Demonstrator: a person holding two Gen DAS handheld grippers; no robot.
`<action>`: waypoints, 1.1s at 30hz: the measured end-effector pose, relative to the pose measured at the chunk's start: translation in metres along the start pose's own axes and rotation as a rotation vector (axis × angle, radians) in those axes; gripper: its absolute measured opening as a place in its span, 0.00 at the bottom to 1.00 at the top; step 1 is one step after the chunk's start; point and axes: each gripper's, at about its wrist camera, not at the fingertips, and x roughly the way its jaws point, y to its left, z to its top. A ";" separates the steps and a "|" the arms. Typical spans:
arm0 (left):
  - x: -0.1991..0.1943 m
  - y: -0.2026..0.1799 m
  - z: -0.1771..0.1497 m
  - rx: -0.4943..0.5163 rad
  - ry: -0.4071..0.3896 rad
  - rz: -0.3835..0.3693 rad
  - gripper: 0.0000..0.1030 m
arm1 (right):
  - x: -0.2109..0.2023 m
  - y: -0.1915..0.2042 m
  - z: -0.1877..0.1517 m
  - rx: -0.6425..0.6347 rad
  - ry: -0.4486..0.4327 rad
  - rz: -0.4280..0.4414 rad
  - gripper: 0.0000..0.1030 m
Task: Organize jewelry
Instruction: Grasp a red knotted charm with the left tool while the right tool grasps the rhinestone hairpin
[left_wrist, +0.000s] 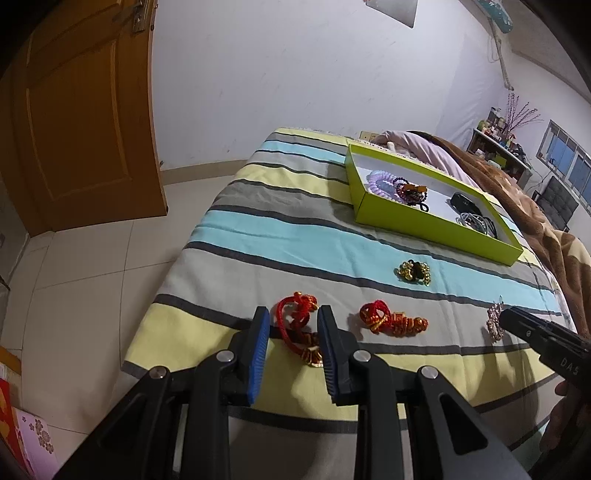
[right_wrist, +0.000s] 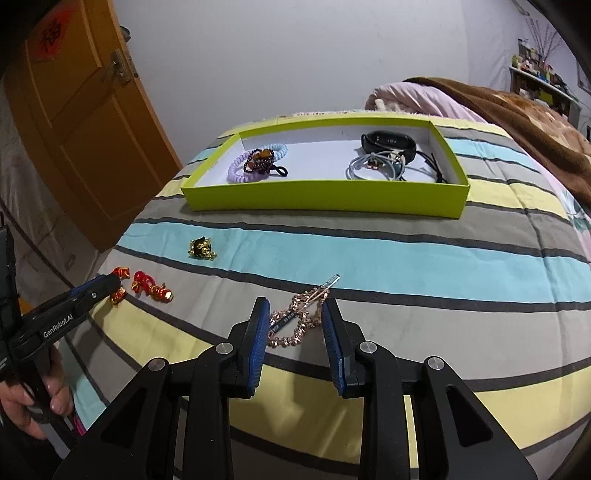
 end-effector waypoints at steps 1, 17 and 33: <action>0.002 -0.001 0.001 -0.001 0.005 0.008 0.27 | 0.001 0.002 0.000 -0.005 0.003 -0.007 0.29; 0.003 -0.018 -0.005 0.072 0.006 0.020 0.13 | 0.002 0.010 -0.003 -0.103 0.012 -0.099 0.04; -0.037 -0.025 -0.003 0.075 -0.081 -0.062 0.13 | -0.029 0.006 0.000 -0.085 -0.060 -0.054 0.04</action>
